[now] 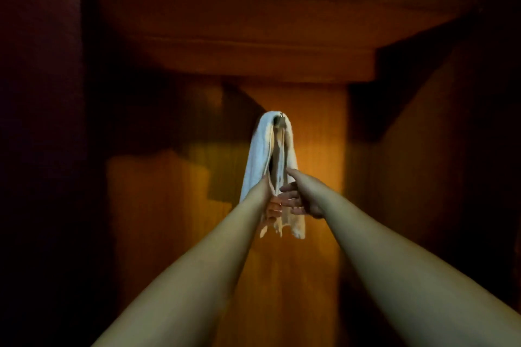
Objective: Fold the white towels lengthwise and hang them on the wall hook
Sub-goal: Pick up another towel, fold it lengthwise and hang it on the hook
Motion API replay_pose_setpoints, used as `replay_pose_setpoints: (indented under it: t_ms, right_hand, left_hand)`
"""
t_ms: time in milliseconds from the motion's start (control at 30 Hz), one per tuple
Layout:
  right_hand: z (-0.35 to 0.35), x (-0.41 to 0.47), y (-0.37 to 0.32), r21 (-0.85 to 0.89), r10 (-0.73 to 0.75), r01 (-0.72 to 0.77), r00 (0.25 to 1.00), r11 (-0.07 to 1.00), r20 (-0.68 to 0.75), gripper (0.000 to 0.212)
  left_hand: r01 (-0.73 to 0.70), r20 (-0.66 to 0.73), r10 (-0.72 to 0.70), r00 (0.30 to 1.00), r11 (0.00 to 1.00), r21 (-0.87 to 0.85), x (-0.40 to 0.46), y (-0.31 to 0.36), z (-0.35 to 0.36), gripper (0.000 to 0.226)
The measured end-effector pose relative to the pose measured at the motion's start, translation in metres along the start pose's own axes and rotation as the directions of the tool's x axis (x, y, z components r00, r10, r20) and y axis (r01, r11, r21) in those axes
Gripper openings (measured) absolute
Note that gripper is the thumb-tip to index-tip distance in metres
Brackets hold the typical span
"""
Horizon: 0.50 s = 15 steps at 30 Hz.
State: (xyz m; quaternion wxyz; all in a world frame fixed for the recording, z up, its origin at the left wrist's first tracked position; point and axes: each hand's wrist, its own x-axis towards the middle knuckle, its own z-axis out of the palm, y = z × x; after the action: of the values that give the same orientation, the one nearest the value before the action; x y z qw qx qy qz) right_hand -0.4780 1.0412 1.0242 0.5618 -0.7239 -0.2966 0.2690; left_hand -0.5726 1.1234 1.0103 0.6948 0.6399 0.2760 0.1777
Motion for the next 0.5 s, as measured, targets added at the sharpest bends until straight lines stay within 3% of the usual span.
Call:
replay_pose_setpoints:
  t_ms: [67,167,233,367,500]
  right_hand:
    - [-0.002,-0.022,0.016,-0.085,-0.009,0.007,1.000,0.996,-0.030,0.041]
    - [-0.009,-0.051,0.041,-0.221,-0.073,0.047,0.992,0.974,-0.108,0.029]
    - [-0.014,-0.069,0.056,-0.383,-0.100,0.046,0.987,0.923,-0.123,0.028]
    - [-0.022,-0.112,0.107,-0.785,-0.141,-0.025,0.980,0.618,-0.142,0.044]
    - [-0.035,-0.158,0.188,-0.846,-0.060,-0.093,0.987,0.525,-0.146,0.046]
  left_hand:
    - [-0.037,-0.047,0.044,0.998,0.990,0.134,-0.015,-0.017,-0.004,0.065]
    - [-0.091,-0.145,0.147,0.978,0.938,0.335,-0.038,-0.046,-0.011,0.041]
    - [-0.097,-0.140,0.183,0.973,0.877,0.471,-0.055,-0.065,-0.012,0.029]
    - [-0.059,-0.075,0.169,0.983,0.672,0.738,-0.085,-0.117,-0.005,0.022]
    - [-0.136,0.112,0.079,0.990,0.436,0.890,-0.098,-0.188,0.010,0.036]
